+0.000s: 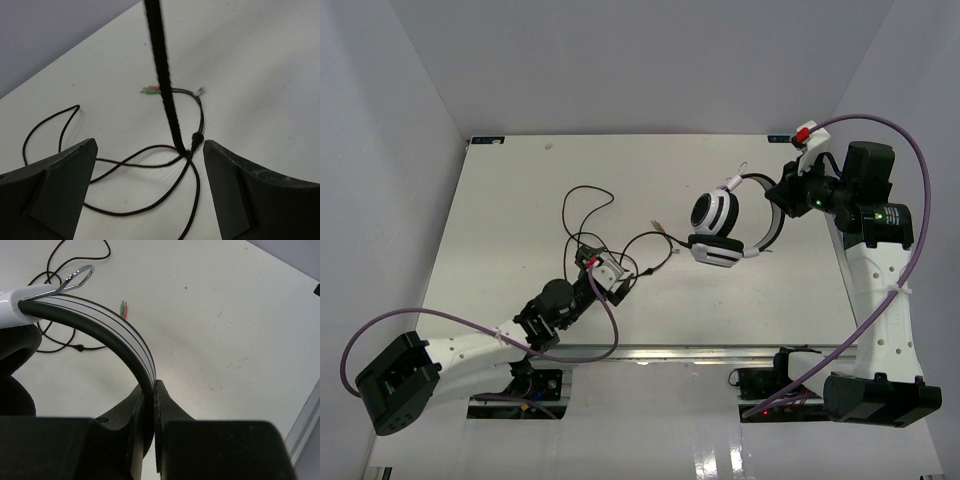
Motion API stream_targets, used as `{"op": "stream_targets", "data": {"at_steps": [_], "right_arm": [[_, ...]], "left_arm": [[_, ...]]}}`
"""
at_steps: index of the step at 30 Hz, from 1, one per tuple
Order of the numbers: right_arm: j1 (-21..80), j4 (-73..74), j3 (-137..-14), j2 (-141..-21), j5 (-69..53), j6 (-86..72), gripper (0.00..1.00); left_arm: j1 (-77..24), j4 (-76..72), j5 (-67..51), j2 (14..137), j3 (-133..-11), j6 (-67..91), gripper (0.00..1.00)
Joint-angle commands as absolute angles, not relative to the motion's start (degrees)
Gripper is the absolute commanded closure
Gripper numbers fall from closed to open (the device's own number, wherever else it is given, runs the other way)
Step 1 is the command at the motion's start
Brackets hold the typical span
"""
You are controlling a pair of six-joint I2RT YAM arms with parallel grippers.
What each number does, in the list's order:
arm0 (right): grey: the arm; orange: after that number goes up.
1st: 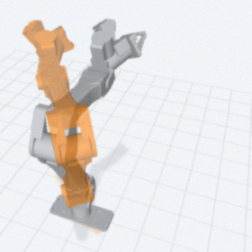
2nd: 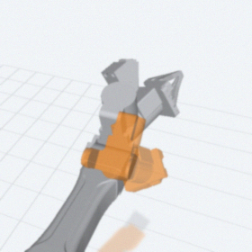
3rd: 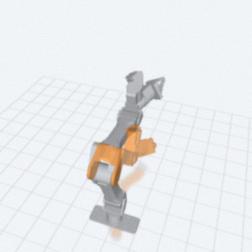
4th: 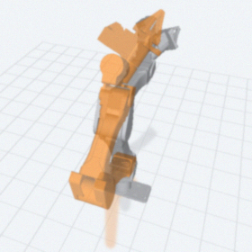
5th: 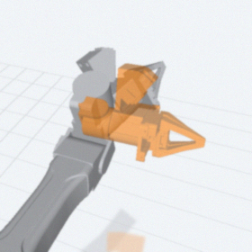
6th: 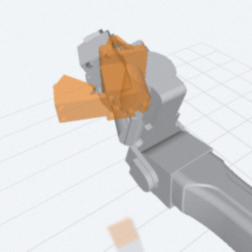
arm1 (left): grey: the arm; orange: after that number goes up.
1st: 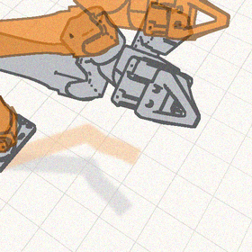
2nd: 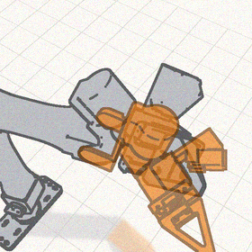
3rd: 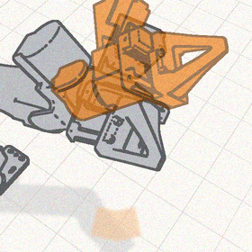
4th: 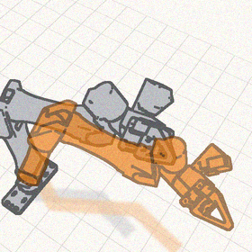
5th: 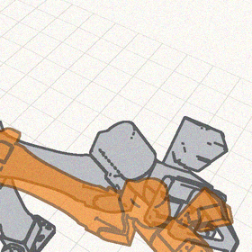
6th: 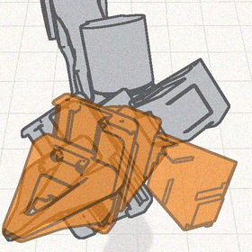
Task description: Wrap the headphones
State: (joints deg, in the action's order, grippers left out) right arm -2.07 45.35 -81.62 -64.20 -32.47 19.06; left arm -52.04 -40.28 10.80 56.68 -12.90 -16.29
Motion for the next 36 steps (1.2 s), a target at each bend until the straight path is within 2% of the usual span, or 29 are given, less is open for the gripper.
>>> {"op": "stream_targets", "data": {"at_steps": [1, 5, 8, 9, 15, 18, 20, 21, 24, 27, 32, 34, 36], "right_arm": [[-1.8, 44.3, -84.1, -64.0, -38.0, 14.7, 0.92], [-1.8, 44.9, -85.0, -64.4, -38.7, 14.6, 0.92], [-1.8, 45.7, -86.4, -64.5, -38.7, 14.6, 0.92], [-1.8, 45.8, -86.7, -64.6, -38.5, 14.5, 0.92], [-1.9, 46.4, -88.9, -65.6, -38.6, 13.8, 0.92], [-1.9, 46.4, -89.3, -66.0, -39.7, 13.0, 0.92], [-1.9, 46.3, -89.6, -66.2, -40.3, 12.6, 0.92], [-1.9, 46.3, -89.7, -66.3, -40.3, 12.3, 0.92], [-1.9, 46.3, -90.1, -66.5, -40.5, 12.0, 0.92], [-1.9, 46.4, -90.2, -66.5, -40.4, 12.0, 0.92], [-1.9, 46.2, -89.4, -66.9, -39.4, 12.3, 0.92], [-1.9, 45.8, -88.7, -66.9, -36.9, 12.8, 0.92], [-1.9, 45.1, -87.4, -66.8, -33.3, 13.2, 0.92]], "left_arm": [[-51.4, -53.3, 4.0, 63.7, -12.8, -9.1, 0.02], [-51.3, -58.1, 3.4, 69.5, -13.5, -8.2, 0.02], [-50.1, -58.3, 0.4, 73.9, -15.7, -5.6, 0.17], [-49.9, -58.2, 0.2, 75.0, -16.1, -5.0, 0.19], [-46.7, -66.6, 2.1, 77.0, -12.1, -0.4, 0.12], [-44.5, -67.6, -1.4, 78.0, -11.6, 2.4, 0.16], [-43.4, -67.7, -3.8, 79.2, -12.6, 3.0, 0.24], [-42.8, -68.0, -4.8, 79.6, -12.9, 3.4, 0.34], [-41.7, -68.6, -6.4, 81.4, -14.6, 4.0, 0.53], [-41.3, -68.6, -8.8, 82.9, -16.1, 4.4, 0.61], [-40.5, -68.0, -13.1, 82.1, -16.0, 5.0, 0.91], [-40.5, -66.4, -14.5, 78.9, -16.0, 4.9, 0.99], [-40.5, -59.6, -16.4, 74.6, -16.6, 4.3, 1.00]]}}
